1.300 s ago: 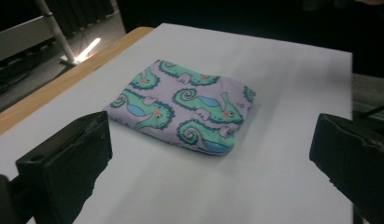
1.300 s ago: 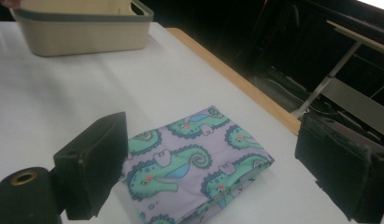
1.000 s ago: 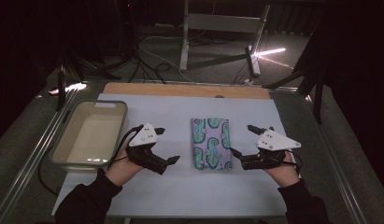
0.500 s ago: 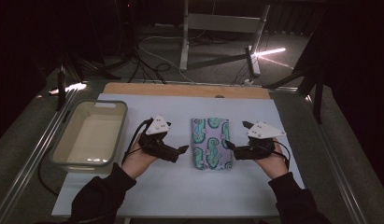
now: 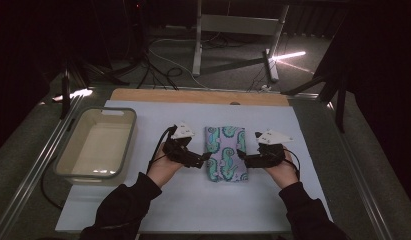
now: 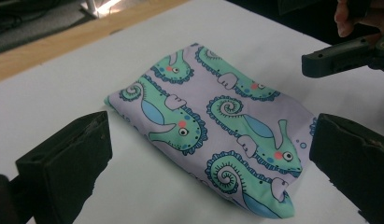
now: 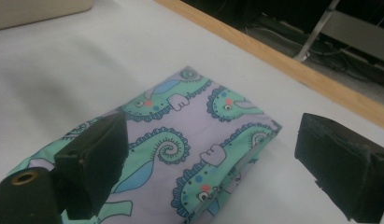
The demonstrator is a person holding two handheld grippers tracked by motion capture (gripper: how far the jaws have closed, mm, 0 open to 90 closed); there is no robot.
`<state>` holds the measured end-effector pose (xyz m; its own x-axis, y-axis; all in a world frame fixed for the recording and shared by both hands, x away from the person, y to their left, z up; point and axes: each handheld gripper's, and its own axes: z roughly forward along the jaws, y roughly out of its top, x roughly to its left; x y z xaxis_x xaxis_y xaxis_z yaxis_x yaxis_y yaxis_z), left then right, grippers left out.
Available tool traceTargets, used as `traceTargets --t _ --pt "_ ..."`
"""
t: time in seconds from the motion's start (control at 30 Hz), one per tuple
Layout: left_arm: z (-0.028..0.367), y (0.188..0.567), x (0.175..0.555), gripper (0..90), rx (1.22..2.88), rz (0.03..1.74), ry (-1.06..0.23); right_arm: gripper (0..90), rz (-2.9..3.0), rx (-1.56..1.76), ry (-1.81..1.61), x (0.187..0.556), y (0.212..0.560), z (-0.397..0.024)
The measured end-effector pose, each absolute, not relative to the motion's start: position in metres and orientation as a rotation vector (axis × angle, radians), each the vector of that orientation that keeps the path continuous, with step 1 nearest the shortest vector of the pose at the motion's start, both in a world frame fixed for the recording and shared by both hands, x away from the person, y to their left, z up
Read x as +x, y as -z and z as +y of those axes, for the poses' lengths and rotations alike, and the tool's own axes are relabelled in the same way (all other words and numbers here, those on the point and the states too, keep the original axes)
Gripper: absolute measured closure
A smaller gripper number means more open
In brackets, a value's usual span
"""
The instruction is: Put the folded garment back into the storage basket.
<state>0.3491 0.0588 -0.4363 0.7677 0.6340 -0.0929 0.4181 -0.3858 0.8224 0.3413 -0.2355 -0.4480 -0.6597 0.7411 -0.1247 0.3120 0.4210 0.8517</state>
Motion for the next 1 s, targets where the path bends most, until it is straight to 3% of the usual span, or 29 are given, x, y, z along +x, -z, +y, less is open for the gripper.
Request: traceTargets --t 1.0 --pt "0.031 0.486 0.387 0.0 2.047 1.004 -0.070 9.8 2.226 1.141 -1.097 0.363 0.489 -0.234"
